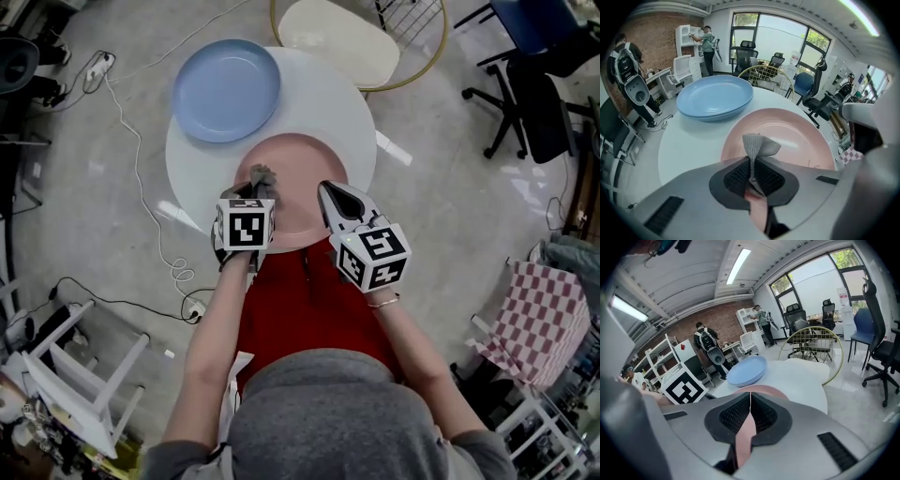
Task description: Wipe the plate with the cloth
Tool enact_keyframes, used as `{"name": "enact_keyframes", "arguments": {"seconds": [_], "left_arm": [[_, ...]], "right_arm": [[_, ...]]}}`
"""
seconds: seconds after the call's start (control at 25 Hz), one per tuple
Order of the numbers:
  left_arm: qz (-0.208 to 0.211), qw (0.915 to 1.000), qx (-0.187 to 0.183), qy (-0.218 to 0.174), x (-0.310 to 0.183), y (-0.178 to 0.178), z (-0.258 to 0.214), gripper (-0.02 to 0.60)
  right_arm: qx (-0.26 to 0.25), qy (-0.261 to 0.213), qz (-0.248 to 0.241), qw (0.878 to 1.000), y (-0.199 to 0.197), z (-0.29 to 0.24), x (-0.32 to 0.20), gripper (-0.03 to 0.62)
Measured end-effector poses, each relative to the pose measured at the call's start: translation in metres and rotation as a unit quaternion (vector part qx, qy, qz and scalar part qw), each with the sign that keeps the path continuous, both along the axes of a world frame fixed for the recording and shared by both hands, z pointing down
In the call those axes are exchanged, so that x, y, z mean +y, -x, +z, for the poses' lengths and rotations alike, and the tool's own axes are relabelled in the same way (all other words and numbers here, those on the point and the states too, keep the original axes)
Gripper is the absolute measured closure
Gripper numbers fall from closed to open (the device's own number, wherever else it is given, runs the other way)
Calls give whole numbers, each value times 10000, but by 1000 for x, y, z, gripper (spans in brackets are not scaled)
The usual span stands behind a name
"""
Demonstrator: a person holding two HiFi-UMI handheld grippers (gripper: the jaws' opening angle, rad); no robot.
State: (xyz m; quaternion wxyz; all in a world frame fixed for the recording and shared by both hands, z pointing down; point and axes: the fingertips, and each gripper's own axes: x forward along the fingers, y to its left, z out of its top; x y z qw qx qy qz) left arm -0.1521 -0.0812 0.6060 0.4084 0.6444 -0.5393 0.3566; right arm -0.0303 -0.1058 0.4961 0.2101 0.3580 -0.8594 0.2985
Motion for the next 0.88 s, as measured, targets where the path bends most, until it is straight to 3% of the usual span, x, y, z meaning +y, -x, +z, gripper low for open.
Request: {"name": "enact_keyframes", "arguments": {"seconds": [0.28,0.52,0.68,0.88], "left_arm": [[-131,9997,-32,-199,13,25,-13,548],[-228,9978,-45,-614,18,35,-32,548],[-265,9951,270,-918,18,23,-51,548],[-45,9937,537,-987,16,-10,-63,548]], "right_arm": [[144,-51,186,9997,1,-1,10,565],[170,-201,859,9960,-30,-9,8,565],[243,-272,1071,9936,-50,-12,14,565],[362,-360,1172,9918,-71,-16,25,565]]}}
